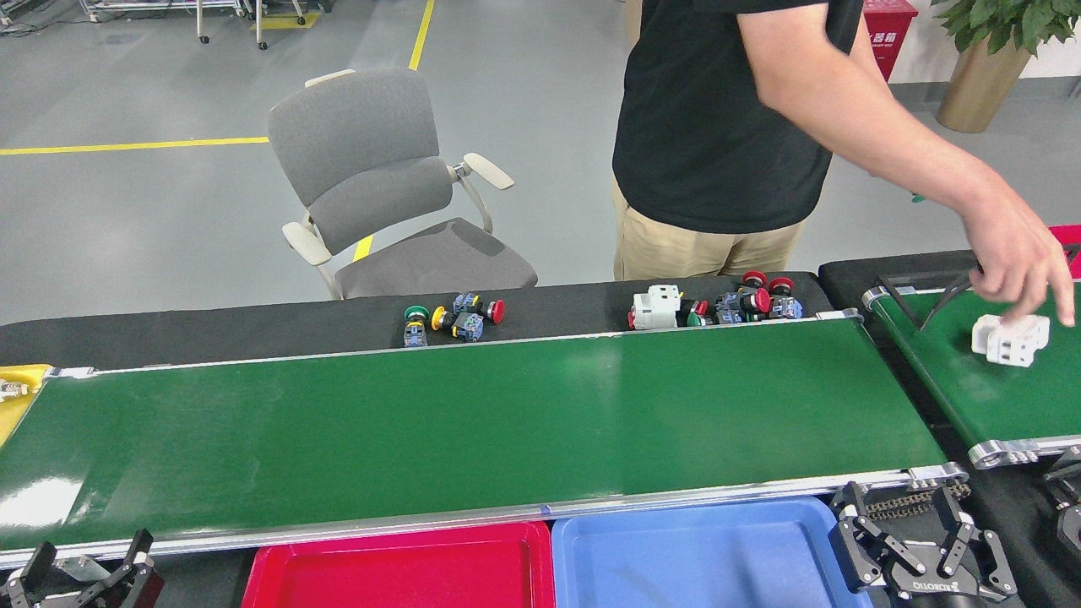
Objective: Pick switch part from conveyor to tray
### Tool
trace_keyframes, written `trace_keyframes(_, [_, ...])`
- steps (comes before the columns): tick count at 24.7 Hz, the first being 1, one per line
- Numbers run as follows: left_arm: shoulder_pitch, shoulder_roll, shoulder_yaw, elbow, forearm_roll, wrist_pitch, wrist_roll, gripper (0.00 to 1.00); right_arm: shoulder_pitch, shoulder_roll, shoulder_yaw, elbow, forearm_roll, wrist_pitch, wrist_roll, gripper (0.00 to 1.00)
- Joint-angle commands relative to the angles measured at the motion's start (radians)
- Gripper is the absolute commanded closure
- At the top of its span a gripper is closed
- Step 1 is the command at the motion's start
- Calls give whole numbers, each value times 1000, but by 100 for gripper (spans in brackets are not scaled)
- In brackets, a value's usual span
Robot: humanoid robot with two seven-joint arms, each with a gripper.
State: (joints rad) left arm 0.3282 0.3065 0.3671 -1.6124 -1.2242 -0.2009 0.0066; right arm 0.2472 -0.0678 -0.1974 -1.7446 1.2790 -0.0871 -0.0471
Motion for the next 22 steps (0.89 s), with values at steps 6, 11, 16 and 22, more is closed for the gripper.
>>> trace_keyframes(6, [-3, 5, 9, -4, -1, -6, 7, 0, -11, -20, -5, -13, 0, -5, 1, 0])
trace_keyframes(11, [-3, 2, 10, -9, -1, -6, 9, 0, -17, -27, -5, -15, 0, -2, 3, 0])
trace_keyframes(16, [-3, 0, 9, -12, 0, -6, 12, 0, -14, -37, -5, -13, 2, -3, 7, 0])
trace_keyframes(22, [-15, 0, 9, -14, 0, -8, 12, 0, -14, -38, 4, -9, 37, -3, 58, 0])
